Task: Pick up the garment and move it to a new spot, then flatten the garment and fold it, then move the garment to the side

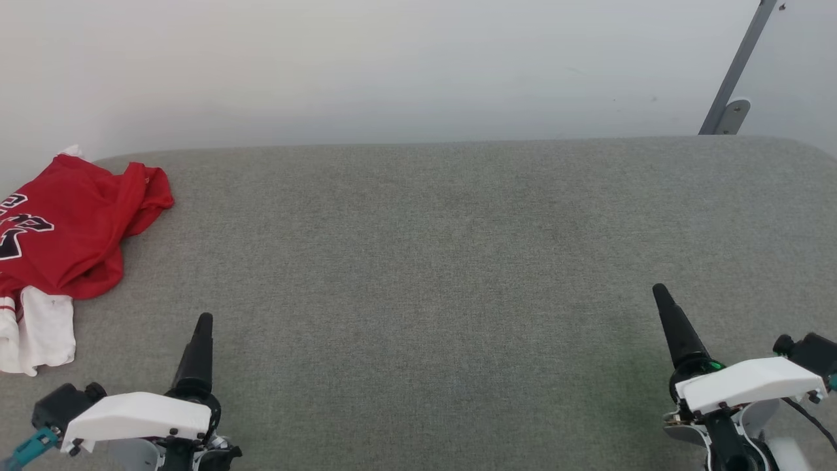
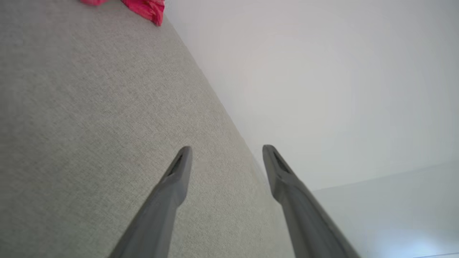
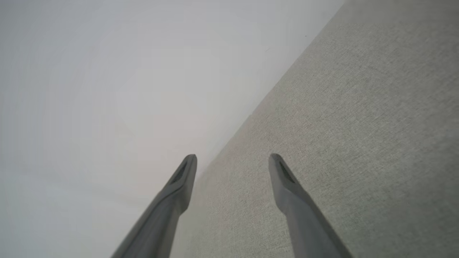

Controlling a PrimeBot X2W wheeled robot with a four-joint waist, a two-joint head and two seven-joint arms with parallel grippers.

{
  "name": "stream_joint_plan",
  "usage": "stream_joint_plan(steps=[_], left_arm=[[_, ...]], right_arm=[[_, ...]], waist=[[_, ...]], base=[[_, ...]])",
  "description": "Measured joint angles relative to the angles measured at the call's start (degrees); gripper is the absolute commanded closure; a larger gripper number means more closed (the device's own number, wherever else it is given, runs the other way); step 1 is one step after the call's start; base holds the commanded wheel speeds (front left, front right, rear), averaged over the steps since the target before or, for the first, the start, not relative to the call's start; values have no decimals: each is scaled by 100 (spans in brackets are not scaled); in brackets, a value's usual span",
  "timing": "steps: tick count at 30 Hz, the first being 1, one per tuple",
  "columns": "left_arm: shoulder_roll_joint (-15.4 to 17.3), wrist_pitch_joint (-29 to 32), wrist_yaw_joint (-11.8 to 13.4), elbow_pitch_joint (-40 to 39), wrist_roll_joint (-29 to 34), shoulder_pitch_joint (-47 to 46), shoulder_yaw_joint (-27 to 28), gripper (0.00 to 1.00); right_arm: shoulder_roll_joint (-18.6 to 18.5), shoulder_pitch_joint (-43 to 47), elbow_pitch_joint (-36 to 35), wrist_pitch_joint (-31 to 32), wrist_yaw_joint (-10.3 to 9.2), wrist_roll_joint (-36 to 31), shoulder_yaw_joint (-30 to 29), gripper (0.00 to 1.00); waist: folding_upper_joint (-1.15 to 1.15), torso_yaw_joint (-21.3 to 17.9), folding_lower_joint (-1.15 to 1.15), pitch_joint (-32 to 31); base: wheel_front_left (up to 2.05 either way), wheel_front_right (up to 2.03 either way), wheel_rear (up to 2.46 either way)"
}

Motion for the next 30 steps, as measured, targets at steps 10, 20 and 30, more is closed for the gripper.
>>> stream_joint_plan(steps=[10,20,30], left_arm=[[233,-202,232,-34,946,-5,-187,0],[288,-378,235,-137,1645,37,-198,0],[322,-555,176,-159,2343,131,-193,0]], right_arm=[[-157,-111,125,-181,0,-975,101,0],[-259,-202,204,-412,0,-1736,169,0],[-332,-274,289,-606,0,-2393,255,0]], waist=[[0,-12,0,-17],[0,-28,0,-30],[0,-32,0,-38]], base=[[0,0,0],[0,0,0],[0,0,0]])
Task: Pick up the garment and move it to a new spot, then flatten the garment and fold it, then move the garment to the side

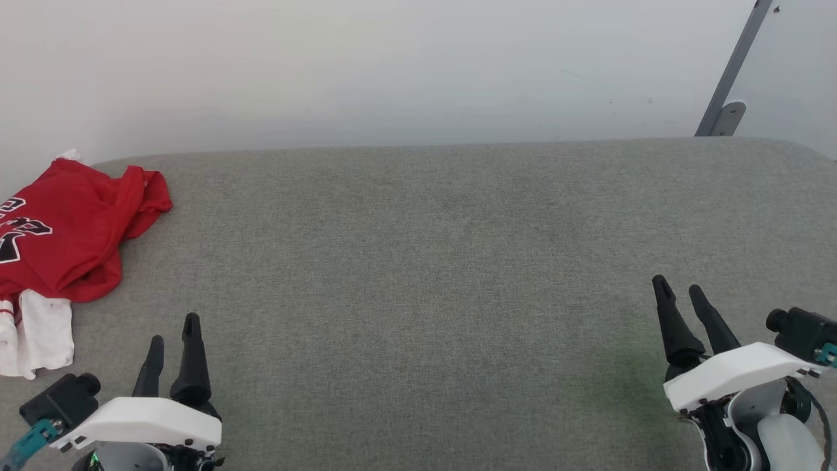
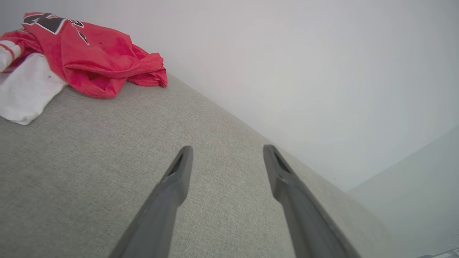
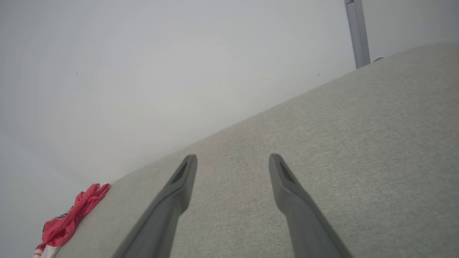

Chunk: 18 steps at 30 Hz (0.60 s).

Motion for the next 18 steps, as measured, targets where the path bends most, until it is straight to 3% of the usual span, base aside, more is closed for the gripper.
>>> stream_joint_plan(steps=[18], left_arm=[[3,-271,-108,-176,1133,104,15,0]], right_arm=[[-89,-69,53,-261,1,-1085,160,0]], waist=[[0,-11,0,-15]], base=[[0,0,0]])
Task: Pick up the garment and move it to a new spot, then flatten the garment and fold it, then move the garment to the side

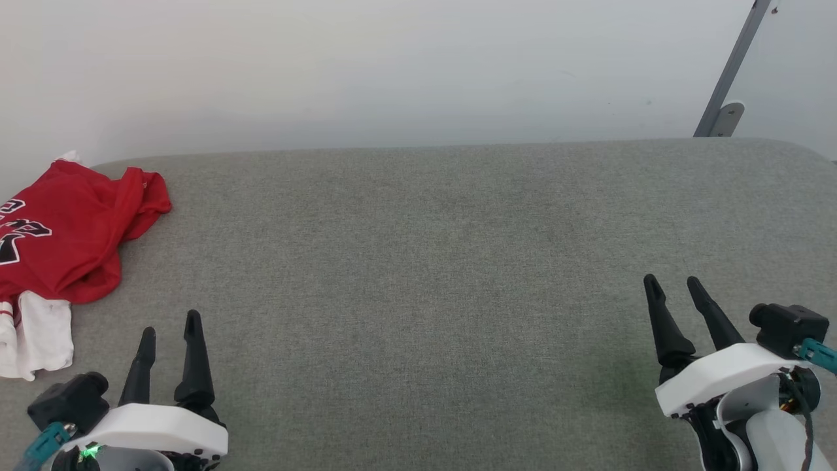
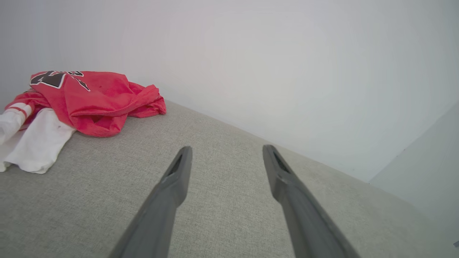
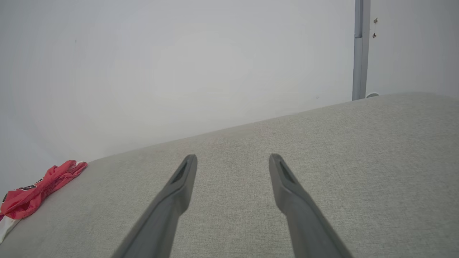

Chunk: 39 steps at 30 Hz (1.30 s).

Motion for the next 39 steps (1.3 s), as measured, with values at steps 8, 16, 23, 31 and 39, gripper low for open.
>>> stream_joint_plan(steps=[8,16,23,31,39], left_arm=[[-32,-109,-58,-40,475,23,26,0],[-42,-200,-120,-76,911,46,42,0],[-37,-301,-159,-89,1308,107,46,0],[-29,-394,-188,-85,1674,131,56,0],[-35,-456,-226,-85,1965,132,63,0]], right_arm=[[-22,-32,8,-98,4,-422,86,0],[-57,-58,19,-191,4,-798,135,0],[-110,-90,48,-287,4,-1111,194,0],[-110,-94,55,-370,4,-1458,203,0],[-142,-109,75,-445,5,-1720,205,0]], waist=[[0,-9,0,-5],[0,-8,0,-3],[0,-16,0,-4],[0,-31,0,-3],[0,-34,0,-3]], base=[[0,0,0],[0,0,0],[0,0,0],[0,0,0],[0,0,0]])
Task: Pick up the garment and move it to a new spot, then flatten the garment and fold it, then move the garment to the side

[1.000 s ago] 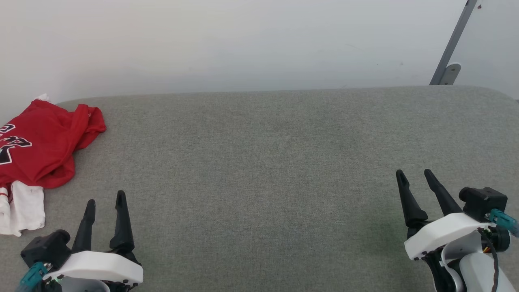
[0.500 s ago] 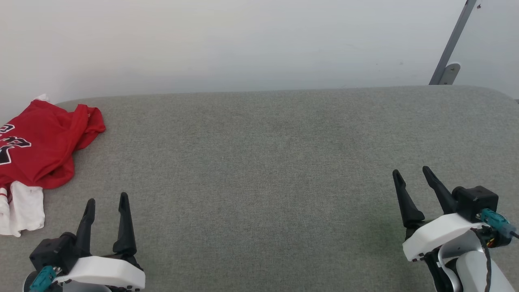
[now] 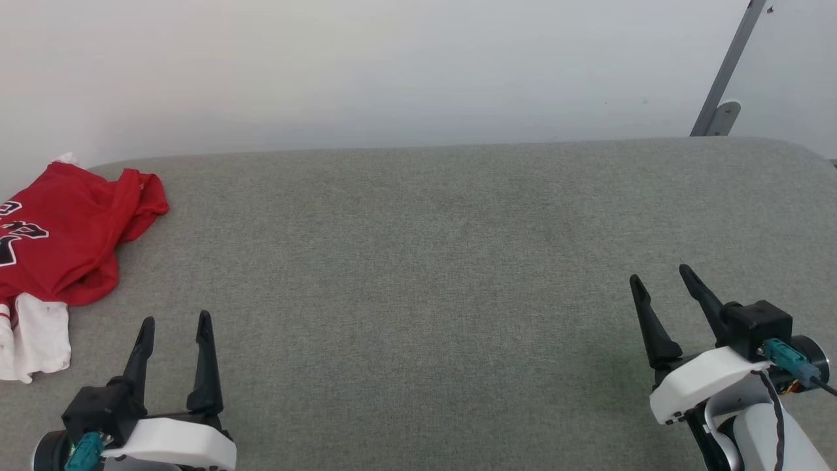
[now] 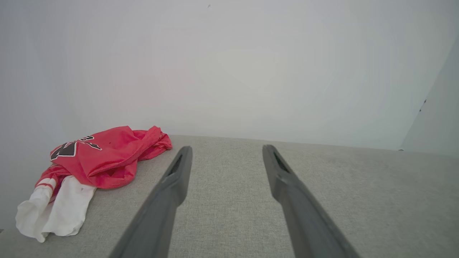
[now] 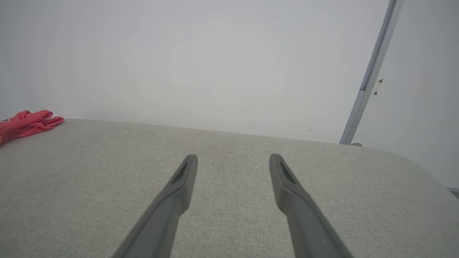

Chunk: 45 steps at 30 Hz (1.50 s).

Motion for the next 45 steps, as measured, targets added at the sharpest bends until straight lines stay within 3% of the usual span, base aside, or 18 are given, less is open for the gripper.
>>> stream_joint_plan(steps=[8,25,33,45], left_arm=[[-14,-71,-26,3,293,0,19,0],[-103,-71,-71,129,292,-13,170,0],[-152,-77,1,234,249,-46,272,0],[-154,-67,129,336,86,-64,439,0]], right_arm=[[-18,-44,54,-101,0,-274,21,0],[54,-33,35,-120,0,-324,-45,0],[109,-14,67,-122,0,-237,178,0],[99,-101,129,-111,0,4,705,0]], waist=[[0,8,0,-5],[0,154,0,-42],[0,617,0,-131],[0,1627,0,-286]], base=[[0,0,0],[0,0,0],[0,0,0],[0,0,0]])
